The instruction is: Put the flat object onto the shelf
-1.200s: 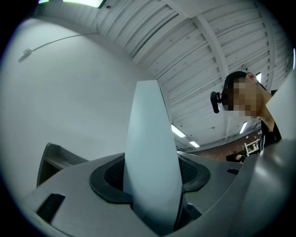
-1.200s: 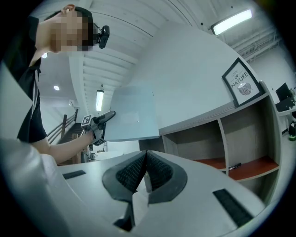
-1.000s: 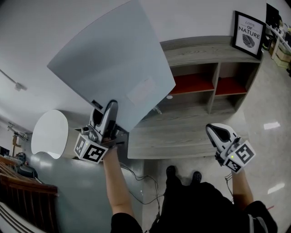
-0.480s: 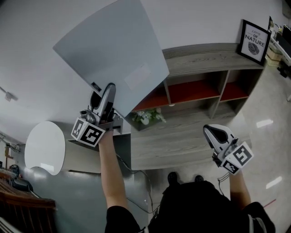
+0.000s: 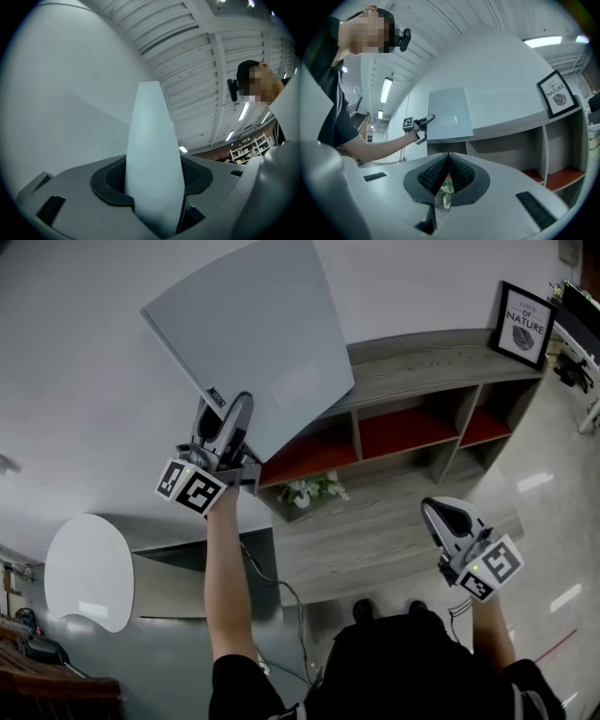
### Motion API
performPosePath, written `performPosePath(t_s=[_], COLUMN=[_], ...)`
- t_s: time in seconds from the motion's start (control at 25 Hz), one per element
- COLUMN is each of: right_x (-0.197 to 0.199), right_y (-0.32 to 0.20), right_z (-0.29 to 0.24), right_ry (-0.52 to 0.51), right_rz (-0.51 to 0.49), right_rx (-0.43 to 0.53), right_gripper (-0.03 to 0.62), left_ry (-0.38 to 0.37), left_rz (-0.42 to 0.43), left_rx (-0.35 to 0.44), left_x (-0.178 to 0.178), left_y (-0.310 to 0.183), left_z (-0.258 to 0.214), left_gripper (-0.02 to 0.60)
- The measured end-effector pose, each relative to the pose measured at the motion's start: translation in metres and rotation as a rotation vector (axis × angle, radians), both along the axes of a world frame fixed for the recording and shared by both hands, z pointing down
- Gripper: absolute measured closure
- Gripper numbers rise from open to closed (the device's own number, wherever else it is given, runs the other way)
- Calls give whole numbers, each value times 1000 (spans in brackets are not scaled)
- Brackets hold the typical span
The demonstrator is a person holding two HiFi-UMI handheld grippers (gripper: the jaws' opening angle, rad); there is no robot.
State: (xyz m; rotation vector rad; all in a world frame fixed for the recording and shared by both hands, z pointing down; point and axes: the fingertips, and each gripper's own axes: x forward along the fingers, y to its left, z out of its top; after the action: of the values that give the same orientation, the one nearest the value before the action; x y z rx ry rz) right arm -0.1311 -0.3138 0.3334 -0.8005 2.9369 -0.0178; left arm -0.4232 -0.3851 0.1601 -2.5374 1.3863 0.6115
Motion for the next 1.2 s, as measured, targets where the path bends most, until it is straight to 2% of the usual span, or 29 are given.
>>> performPosePath(t_s=[0.56,0.88,1.2], right_x=[-9,-16,-23], right_y=[11,17,20], right_z=[5,12,16], right_ry=[2,-3,0], right_rz=[98,111,124], right_rx=[-10,-20,-30], right_gripper=[582,582,582], left_ry=[-64,-97,-139], left_rz=[76,110,116], left_rx=[35,54,37], left_x=[0,1,2], left_y=[-28,-37,-44], left_z=[6,8,9], left_gripper=[304,298,284])
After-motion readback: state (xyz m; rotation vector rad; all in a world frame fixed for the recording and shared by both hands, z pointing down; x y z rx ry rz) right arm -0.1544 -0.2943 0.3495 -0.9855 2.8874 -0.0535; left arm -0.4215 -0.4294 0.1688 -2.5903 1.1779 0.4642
